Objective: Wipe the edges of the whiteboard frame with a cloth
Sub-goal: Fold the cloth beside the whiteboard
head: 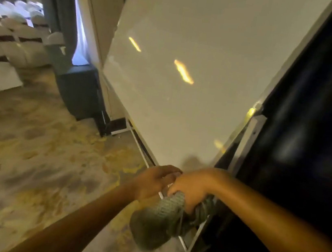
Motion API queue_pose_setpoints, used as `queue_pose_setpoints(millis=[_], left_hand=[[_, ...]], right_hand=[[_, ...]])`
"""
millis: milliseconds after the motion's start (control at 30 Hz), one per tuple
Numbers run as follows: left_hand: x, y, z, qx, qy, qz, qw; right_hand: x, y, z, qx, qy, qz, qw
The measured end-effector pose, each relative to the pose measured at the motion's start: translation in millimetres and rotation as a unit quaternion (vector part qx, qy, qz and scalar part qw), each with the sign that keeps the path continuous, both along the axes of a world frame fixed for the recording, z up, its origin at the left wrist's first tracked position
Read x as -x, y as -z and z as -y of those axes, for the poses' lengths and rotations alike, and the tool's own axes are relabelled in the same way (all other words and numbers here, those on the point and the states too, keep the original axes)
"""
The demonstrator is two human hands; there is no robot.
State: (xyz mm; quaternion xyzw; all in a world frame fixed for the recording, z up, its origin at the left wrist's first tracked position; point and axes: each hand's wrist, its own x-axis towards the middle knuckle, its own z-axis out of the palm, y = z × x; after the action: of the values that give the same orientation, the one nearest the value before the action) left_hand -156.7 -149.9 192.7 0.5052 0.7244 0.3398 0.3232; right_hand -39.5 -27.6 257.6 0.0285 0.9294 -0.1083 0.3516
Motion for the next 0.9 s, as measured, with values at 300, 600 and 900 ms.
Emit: queue_pose_setpoints(millis=[300,600,900], left_hand=[[133.1,-54.2,123.8,-0.088,-0.162,0.205,0.961],[248.1,-121.9,229.1,-0.251,-0.282,0.214,0.901],[353.2,-189.5,273.1,-0.276,-0.354,0.114,0.887]], right_hand=[[154.2,-81.4,61.6,0.044,-0.057,-0.232,0.970],[303.3,-85.0,163.6,0.239,0.012,-0.525,0.817],[419.7,-104.7,217.1,0.695,0.238,-0.305,0.606]])
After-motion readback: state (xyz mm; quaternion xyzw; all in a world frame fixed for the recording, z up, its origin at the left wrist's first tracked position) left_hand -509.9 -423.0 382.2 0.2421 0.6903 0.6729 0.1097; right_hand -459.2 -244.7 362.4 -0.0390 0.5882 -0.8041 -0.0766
